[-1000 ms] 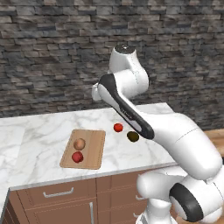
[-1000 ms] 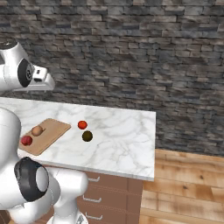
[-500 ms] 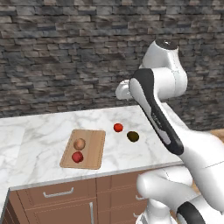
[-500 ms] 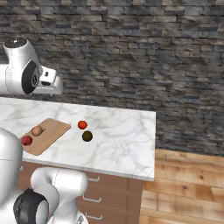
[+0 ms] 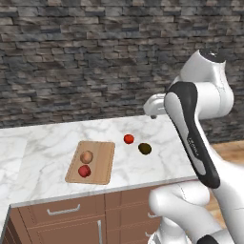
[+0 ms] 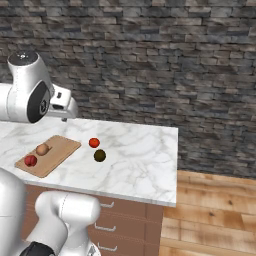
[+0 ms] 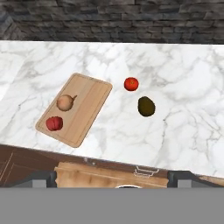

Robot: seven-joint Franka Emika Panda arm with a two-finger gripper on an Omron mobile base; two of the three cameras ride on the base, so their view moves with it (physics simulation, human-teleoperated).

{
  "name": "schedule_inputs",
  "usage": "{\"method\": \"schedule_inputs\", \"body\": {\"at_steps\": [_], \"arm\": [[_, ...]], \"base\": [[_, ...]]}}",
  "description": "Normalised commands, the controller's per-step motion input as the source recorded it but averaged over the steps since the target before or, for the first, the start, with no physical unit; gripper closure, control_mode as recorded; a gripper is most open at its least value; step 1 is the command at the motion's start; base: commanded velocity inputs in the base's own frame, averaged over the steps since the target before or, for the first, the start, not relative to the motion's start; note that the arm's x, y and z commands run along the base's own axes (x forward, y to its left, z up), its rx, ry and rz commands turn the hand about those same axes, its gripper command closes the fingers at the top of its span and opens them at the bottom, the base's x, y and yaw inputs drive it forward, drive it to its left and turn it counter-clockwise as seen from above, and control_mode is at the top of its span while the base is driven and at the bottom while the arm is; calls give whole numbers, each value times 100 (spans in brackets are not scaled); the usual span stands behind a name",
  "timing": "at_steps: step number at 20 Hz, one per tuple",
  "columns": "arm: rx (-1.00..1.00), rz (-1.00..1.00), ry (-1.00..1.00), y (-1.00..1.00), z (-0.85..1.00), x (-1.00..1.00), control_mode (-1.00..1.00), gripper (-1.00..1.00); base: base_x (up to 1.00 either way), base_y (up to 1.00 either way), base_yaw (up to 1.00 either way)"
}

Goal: Place the avocado, onion, tomato, and bell pepper on the cutting board.

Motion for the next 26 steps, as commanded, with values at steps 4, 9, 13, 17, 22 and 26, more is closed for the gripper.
{"method": "schedule_inputs", "body": {"at_steps": [4, 9, 13, 17, 22, 26], "arm": [[0, 0, 0, -18, -8, 0, -100, -100], [0, 0, 0, -22, -19, 0, -100, -100], [0, 0, 0, -11, -21, 0, -100, -100], [0, 0, 0, -2, -22, 0, -100, -100], [-1, 0, 0, 0, -27, 5, -100, -100], [-2, 0, 0, 0, -27, 16, -100, -100]], "base": [[0, 0, 0], [0, 0, 0], [0, 0, 0], [0, 0, 0], [0, 0, 0], [0, 0, 0]]}}
